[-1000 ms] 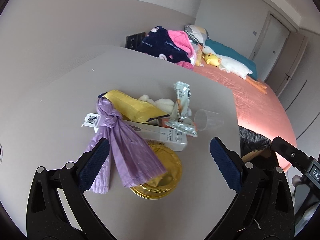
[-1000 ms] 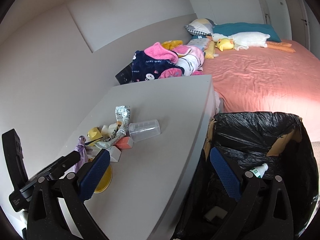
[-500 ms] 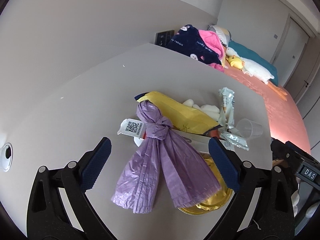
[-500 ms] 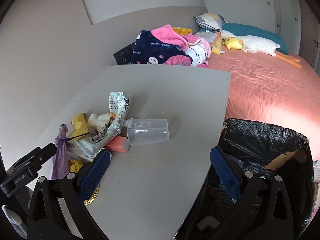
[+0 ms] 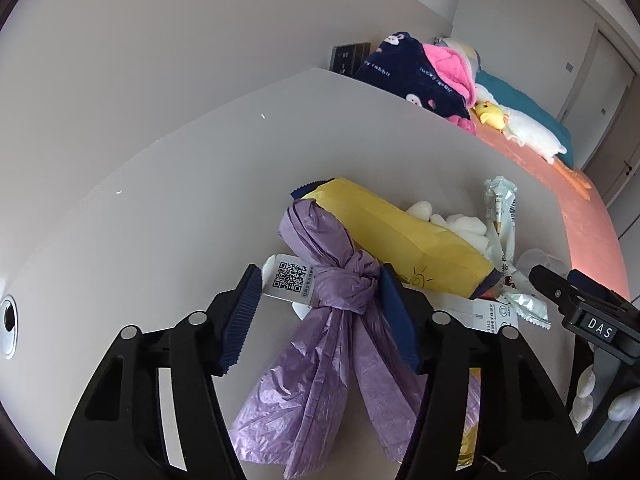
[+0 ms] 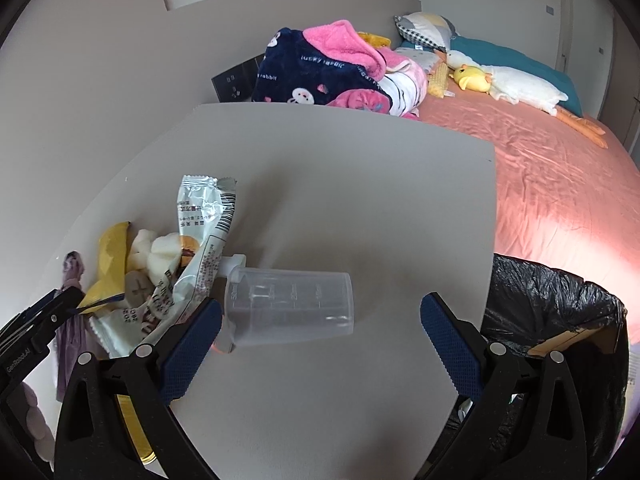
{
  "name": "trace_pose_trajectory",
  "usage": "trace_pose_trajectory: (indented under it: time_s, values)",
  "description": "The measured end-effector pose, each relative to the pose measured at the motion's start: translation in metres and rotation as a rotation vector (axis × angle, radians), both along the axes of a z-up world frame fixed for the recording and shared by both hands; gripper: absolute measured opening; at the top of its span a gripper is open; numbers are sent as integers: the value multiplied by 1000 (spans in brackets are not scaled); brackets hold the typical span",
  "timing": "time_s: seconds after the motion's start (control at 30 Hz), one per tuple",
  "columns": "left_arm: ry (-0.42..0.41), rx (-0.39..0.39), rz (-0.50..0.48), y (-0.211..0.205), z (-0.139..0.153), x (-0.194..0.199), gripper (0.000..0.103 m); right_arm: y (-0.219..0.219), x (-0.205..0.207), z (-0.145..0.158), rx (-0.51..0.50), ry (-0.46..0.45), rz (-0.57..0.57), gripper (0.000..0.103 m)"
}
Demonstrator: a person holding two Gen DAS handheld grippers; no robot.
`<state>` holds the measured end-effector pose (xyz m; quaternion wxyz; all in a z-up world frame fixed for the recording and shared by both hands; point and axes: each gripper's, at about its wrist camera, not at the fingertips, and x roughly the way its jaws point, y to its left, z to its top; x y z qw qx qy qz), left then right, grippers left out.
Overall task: Collect trash
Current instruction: 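Grasp the purple knotted bag with the left gripper while the right grasps the clear cup, then carry the bag and cup over the bin and release both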
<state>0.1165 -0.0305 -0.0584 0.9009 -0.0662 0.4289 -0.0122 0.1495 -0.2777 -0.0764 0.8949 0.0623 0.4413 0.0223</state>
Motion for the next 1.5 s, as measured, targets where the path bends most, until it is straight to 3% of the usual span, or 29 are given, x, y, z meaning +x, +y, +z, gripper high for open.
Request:
trace_pose_trajectory:
  time_s: [0.1,0.23,0.27,0.4,0.5,0.7,1.13,1.5]
  values:
    - [-3,-11,3,3,0,0,50,3,6,-3,-31,9,-10,91]
    - [-5,-31,11,8,0,1,44,6,9,-6,-65,16,-15,59]
    - [-6,-35,12,9,0,0,42,5,8,-6,-56,16,-13,56]
    - [-14,-70,20,14,0,-2,30,2,3,-5,-8,11,-4,56]
    - [-22,-83,11,16,0,-4,26,-2,-1,-4,27,12,-2,56]
    - [-28,-102,-1,16,9,-8,26,-11,-14,6,97,5,9,56]
    - [-98,-118,-21,9,38,-34,26,-29,-48,40,108,-61,-16,56]
    - [-140,-135,-105,-27,56,-56,26,-62,-82,59,119,-110,-68,56]
